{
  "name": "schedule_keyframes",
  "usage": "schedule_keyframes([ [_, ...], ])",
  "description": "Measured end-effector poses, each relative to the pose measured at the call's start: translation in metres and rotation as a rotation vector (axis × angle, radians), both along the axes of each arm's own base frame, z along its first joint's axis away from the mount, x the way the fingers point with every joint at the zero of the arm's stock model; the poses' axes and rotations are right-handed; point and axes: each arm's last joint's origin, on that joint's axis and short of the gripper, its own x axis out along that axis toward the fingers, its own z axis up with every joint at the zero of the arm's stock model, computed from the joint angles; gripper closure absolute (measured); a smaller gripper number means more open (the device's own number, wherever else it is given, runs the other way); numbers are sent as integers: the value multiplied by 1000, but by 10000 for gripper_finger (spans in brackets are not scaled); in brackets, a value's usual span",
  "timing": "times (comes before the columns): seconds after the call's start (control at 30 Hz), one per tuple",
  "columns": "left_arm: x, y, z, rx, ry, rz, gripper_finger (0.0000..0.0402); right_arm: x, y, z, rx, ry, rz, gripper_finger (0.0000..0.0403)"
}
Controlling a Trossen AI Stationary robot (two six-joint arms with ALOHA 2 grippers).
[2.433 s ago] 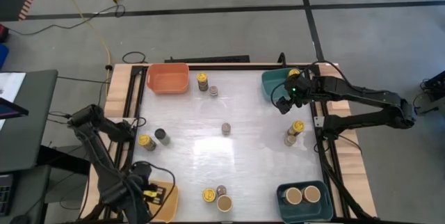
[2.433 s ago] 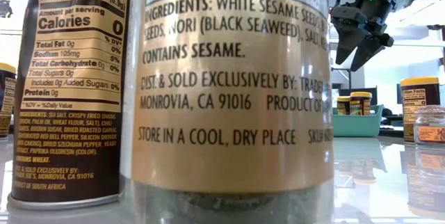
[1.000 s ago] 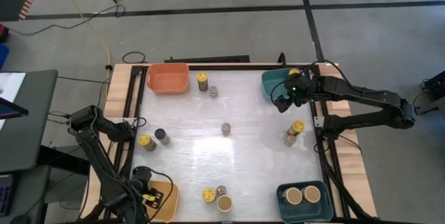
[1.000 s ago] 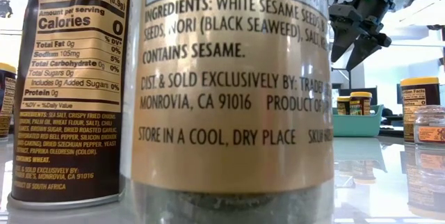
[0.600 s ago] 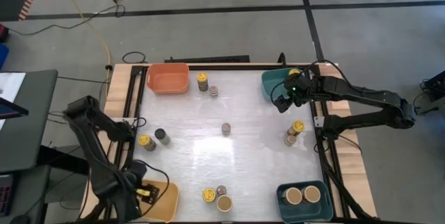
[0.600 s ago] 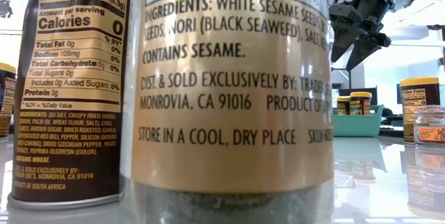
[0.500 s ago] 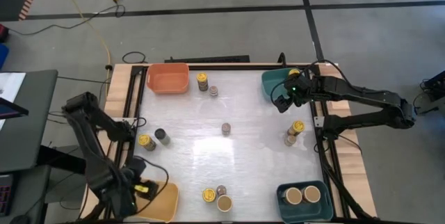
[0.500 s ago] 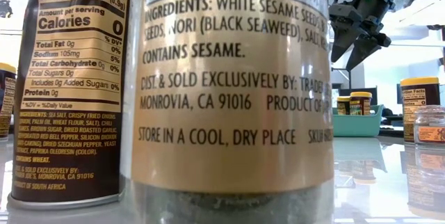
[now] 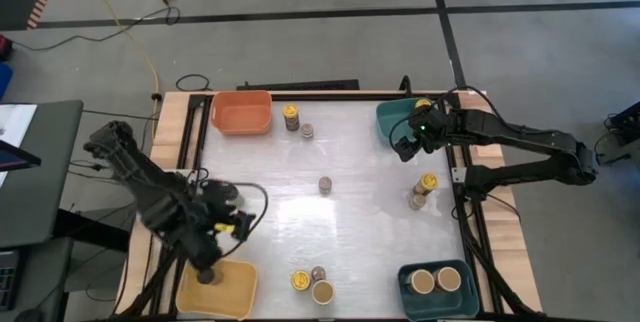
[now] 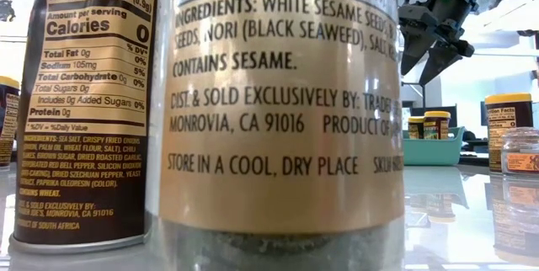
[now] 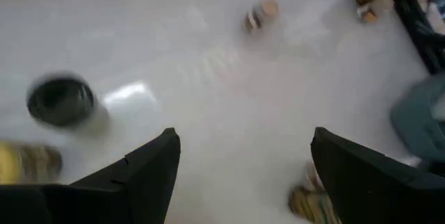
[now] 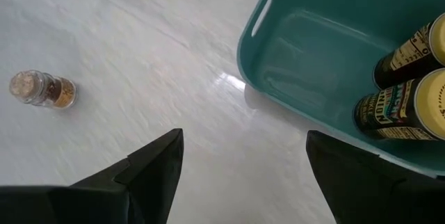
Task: Sort spices by type
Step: Put the black seasoning bottle into the yellow bin
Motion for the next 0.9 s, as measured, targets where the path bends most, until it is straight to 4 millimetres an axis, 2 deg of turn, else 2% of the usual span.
schedule_keyframes([
  [0.3, 35, 52, 1, 185, 116, -11, 91, 2, -1, 2, -8, -29, -2, 72],
  [0.6, 44, 115, -6, 65, 425, -104, 91, 7, -2, 5, -22, -88, -11, 72],
  [0.77, 45, 131, -11, 73, 518, -249, 91, 8, -3, 5, -18, -106, -25, 72],
  [0.9, 42, 135, -34, 7, 616, -344, 91, 8, -3, 5, -9, -114, -43, 72],
])
